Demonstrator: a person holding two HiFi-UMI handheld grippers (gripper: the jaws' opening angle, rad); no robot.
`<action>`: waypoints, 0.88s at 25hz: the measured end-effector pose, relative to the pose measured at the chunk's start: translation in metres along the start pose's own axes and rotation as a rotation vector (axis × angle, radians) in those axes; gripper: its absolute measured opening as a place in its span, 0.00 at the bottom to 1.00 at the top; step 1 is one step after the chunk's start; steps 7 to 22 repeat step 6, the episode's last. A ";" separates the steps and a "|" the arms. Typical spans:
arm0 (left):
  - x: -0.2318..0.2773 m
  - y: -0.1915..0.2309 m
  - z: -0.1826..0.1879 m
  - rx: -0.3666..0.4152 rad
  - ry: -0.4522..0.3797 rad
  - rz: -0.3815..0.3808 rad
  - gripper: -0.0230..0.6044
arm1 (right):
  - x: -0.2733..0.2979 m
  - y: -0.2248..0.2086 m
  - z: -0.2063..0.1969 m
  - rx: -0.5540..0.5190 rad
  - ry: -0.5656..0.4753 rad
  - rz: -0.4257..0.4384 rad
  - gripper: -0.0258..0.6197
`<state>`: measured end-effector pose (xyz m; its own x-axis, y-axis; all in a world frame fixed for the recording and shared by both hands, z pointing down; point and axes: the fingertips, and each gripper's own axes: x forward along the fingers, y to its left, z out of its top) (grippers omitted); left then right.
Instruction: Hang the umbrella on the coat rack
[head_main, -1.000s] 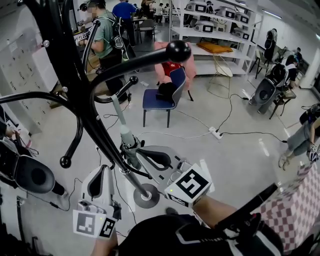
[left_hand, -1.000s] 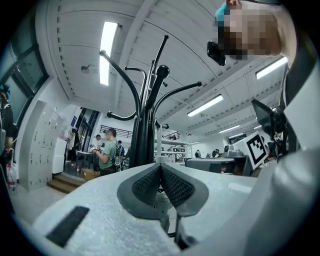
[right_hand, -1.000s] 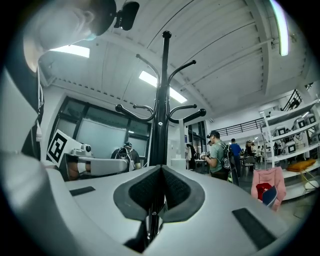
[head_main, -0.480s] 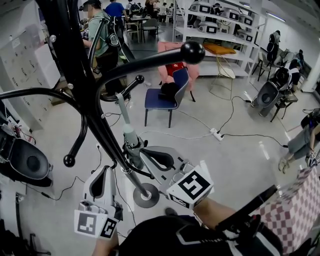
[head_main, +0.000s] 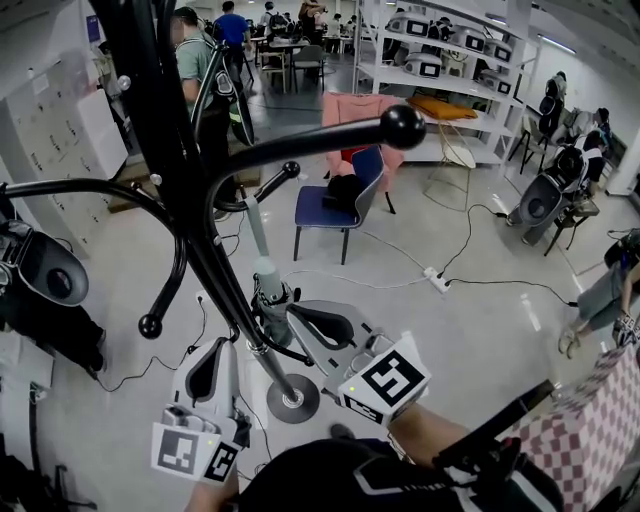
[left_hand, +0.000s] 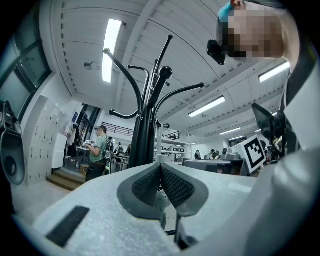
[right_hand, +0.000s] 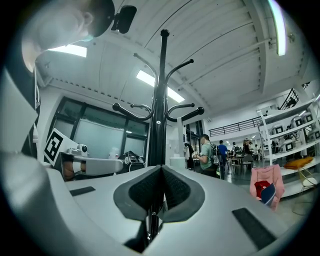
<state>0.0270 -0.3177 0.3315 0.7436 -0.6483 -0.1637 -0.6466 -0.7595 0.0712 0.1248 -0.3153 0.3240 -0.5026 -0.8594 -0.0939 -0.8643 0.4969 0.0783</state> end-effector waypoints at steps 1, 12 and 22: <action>-0.001 0.000 -0.001 -0.002 0.002 0.000 0.05 | 0.000 0.001 -0.002 0.002 0.006 0.001 0.05; -0.004 0.001 -0.003 -0.011 0.002 0.005 0.05 | 0.000 0.007 -0.008 0.002 0.023 0.007 0.05; -0.004 0.001 -0.003 -0.011 0.002 0.005 0.05 | 0.000 0.007 -0.008 0.002 0.023 0.007 0.05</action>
